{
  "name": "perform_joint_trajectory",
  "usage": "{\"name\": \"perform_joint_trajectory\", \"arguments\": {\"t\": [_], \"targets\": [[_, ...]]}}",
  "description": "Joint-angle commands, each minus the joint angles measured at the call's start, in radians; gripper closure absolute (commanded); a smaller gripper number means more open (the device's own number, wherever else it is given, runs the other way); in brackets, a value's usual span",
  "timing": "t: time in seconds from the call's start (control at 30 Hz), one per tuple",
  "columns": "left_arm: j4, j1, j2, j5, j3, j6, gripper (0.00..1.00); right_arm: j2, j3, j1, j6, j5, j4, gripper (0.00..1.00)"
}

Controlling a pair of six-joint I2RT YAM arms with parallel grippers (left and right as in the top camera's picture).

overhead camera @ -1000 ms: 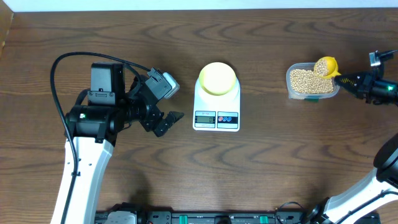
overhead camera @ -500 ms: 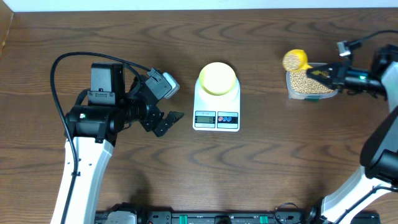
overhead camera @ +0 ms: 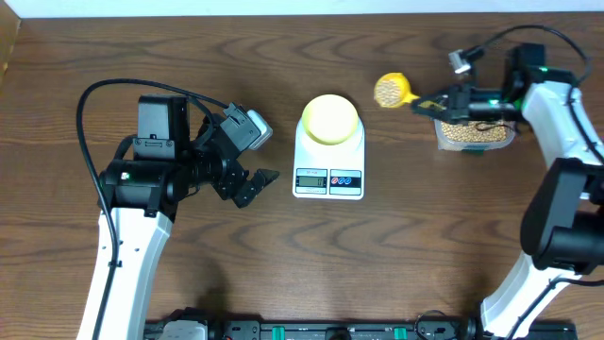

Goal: Scoop item into bowl and weigh 50g on scale
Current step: 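Carry the filled scoop with the right gripper over the yellow bowl, then tilt the scoop with the right gripper to pour soybeans into the bowl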

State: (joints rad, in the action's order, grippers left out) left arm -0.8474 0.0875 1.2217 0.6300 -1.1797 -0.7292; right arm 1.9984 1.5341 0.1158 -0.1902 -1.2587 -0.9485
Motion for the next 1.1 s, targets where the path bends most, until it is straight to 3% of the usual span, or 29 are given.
{"name": "perform_joint_trajectory", "arguments": {"t": [0.0, 0.2, 0.4, 1.07], "targets": [[0.0, -0.004, 0.0, 0.009, -0.014, 0.012, 0.01, 0.011, -0.005, -0.064, 0.073, 0.023, 0.045, 0.99], [0.0, -0.004, 0.0, 0.009, -0.015, 0.012, 0.01, 0.011, -0.005, -0.165, 0.2, 0.104, 0.161, 0.99], [0.0, -0.004, 0.0, 0.009, -0.015, 0.012, 0.01, 0.011, -0.005, -0.256, 0.265, 0.317, 0.212, 0.99], [0.0, -0.004, 0.0, 0.008, -0.014, 0.012, 0.01, -0.1, 0.086, -0.531, 0.174, 0.972, 0.145, 0.99]]}}
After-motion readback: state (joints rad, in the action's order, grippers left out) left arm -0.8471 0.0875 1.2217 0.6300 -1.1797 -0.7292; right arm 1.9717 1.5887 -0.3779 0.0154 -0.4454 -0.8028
